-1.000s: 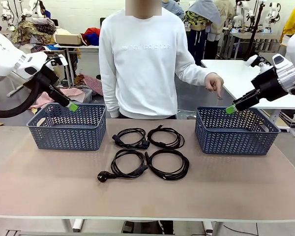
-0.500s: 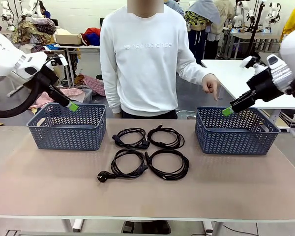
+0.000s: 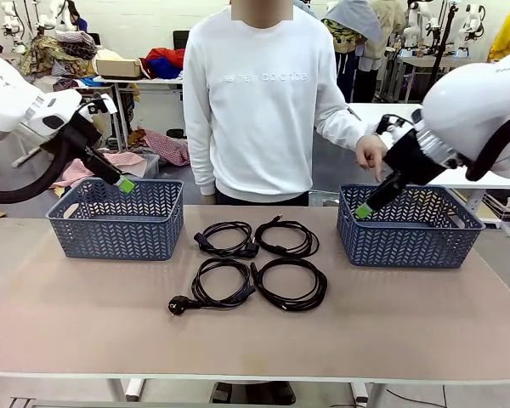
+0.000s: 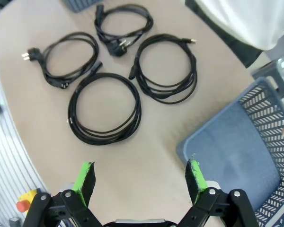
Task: Organize the cables according to human instructions.
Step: Pick up a bundle of cables and place it in the basket indicated by the human.
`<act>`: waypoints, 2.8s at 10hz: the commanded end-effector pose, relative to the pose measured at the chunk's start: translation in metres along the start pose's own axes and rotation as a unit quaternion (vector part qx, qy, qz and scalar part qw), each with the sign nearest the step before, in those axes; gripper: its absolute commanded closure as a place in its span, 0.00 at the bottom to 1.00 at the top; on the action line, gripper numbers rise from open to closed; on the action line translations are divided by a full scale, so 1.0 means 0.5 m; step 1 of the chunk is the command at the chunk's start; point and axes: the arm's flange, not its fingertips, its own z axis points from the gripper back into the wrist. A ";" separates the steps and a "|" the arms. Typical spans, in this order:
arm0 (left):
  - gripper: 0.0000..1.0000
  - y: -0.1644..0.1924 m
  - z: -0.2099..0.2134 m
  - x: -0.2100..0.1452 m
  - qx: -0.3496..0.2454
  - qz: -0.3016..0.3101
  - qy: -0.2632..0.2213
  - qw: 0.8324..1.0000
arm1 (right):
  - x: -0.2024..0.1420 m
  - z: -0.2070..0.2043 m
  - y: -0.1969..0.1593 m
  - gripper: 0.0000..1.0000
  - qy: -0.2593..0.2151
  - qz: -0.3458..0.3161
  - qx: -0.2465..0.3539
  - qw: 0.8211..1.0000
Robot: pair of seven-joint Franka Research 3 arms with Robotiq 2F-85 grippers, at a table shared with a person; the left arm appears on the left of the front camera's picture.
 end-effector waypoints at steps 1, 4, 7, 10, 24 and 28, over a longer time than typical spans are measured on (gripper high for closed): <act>0.00 0.001 0.001 -0.004 -0.008 -0.005 -0.015 1.000 | 0.025 -0.038 0.033 0.00 0.045 -0.010 -0.022 0.999; 0.00 0.001 0.001 -0.004 -0.008 -0.005 -0.015 1.000 | 0.041 -0.121 0.086 0.00 0.081 -0.001 -0.013 0.997; 0.00 0.001 0.001 -0.004 -0.008 -0.005 -0.015 1.000 | 0.038 -0.156 0.100 0.00 0.093 -0.006 -0.010 0.996; 0.00 0.001 0.001 -0.004 -0.008 -0.005 -0.015 1.000 | 0.030 -0.158 0.100 0.00 0.092 0.004 0.007 0.996; 0.00 0.001 0.001 -0.004 -0.008 -0.005 -0.015 1.000 | 0.094 -0.330 0.203 0.00 0.156 -0.041 -0.004 0.987; 0.00 0.001 0.001 -0.004 -0.008 -0.005 -0.015 1.000 | 0.094 -0.407 0.239 0.00 0.186 -0.030 -0.013 0.982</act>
